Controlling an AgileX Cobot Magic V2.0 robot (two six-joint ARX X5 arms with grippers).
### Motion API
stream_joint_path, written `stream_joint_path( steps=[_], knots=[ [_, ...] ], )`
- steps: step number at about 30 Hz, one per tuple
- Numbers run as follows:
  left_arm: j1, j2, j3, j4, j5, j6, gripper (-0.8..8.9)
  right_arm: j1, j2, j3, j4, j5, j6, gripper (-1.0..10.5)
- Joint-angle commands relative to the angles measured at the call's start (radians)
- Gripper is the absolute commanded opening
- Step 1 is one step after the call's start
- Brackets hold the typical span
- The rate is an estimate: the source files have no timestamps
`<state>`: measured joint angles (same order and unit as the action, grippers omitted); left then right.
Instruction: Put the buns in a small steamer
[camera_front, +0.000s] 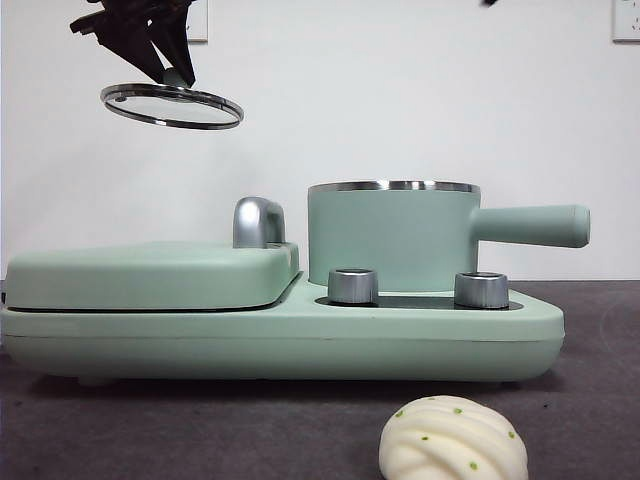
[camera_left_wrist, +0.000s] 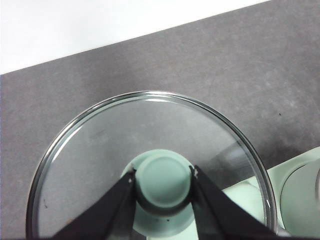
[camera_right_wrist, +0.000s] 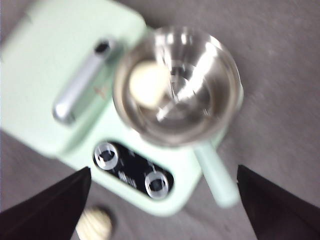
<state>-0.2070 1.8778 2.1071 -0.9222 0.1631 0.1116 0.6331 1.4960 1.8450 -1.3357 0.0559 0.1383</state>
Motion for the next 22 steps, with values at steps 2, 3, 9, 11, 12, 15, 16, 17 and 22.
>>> stream_joint_path(
  steps=[2,3,9,11,12,15,16,17,22],
  knots=[
    [-0.009,-0.005,0.037,0.024,0.006,-0.004,0.57,0.096,-0.176,-0.211,0.082,0.02,0.08,4.7],
    [-0.011,-0.005,0.037,0.025,0.006,-0.004,0.57,0.12,-0.219,-0.263,0.103,0.021,0.113,4.7],
    [-0.026,-0.005,0.037,0.024,0.006,-0.004,0.57,0.302,-0.443,-0.58,0.218,0.032,0.312,4.7],
    [-0.031,-0.005,0.037,0.024,0.006,-0.004,0.57,0.369,-0.482,-0.671,0.25,0.051,0.367,4.7],
    [-0.033,-0.005,0.037,0.024,0.006,-0.004,0.57,0.396,-0.492,-0.708,0.262,0.064,0.387,4.7],
    [-0.042,-0.005,0.037,0.022,0.006,-0.004,0.57,0.467,-0.495,-0.81,0.312,0.077,0.42,4.7],
    [-0.044,-0.005,0.037,0.022,0.006,-0.004,0.57,0.489,-0.488,-0.845,0.346,0.076,0.423,4.7],
    [-0.048,-0.005,0.037,0.022,0.006,-0.004,0.57,0.508,-0.48,-0.88,0.384,0.074,0.424,4.7],
    [-0.058,-0.005,0.037,0.021,0.006,-0.004,0.57,0.538,-0.409,-0.99,0.499,0.076,0.434,4.7]
  ],
)
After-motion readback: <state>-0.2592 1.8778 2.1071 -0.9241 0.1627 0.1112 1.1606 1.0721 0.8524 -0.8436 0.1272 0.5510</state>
